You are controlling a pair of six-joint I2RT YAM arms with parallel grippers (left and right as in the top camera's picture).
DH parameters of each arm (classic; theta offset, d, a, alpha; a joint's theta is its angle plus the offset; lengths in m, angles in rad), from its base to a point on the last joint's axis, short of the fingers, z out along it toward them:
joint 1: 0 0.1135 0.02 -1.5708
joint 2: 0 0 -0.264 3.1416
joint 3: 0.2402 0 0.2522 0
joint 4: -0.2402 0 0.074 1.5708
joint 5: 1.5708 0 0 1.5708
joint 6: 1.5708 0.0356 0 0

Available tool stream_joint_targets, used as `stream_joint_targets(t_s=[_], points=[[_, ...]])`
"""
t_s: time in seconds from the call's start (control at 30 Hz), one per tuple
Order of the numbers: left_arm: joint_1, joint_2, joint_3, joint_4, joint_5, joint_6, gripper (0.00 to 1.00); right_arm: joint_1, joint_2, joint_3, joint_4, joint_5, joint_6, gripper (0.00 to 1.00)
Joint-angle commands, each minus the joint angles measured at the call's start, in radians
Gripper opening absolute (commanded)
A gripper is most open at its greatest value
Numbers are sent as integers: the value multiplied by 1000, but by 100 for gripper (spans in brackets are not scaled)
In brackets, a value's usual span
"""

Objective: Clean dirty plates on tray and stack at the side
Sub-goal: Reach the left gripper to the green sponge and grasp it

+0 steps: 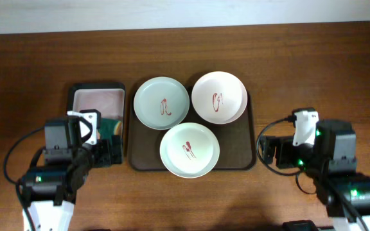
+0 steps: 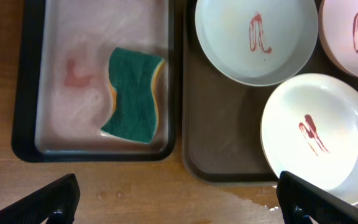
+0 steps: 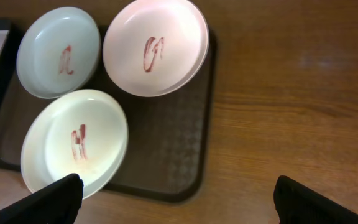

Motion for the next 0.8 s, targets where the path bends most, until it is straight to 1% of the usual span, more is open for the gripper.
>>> stream_joint_targets(t_s=[0.0, 0.13, 0.2, 0.33, 0.43, 0.5, 0.53, 0.57, 0.6, 0.63, 0.77], points=[[-5, 45, 36, 32, 6, -10, 99, 5, 47, 54, 0, -97, 8, 99], [4, 109, 36, 119, -36, -10, 99, 5, 79, 54, 37, -142, 8, 99], [24, 177, 36, 157, -63, -11, 99, 5, 98, 54, 37, -142, 8, 99], [72, 301, 36, 203, -61, -11, 100, 5, 121, 54, 33, -143, 8, 99], [115, 416, 36, 254, -58, -11, 95, 5, 130, 54, 33, -142, 8, 99], [120, 470, 36, 288, -28, -9, 93, 5, 130, 54, 34, -142, 8, 99], [120, 497, 36, 302, -9, -3, 90, 5, 130, 54, 34, -142, 8, 99], [120, 529, 36, 313, 4, -2, 85, 5, 130, 54, 37, -142, 8, 99], [120, 555, 36, 317, 18, -2, 83, 5, 130, 54, 38, -142, 8, 99], [120, 584, 36, 320, 37, -2, 80, 5, 130, 54, 37, -142, 8, 99], [114, 677, 36, 320, 44, -2, 74, 5, 131, 54, 37, -142, 8, 99]])
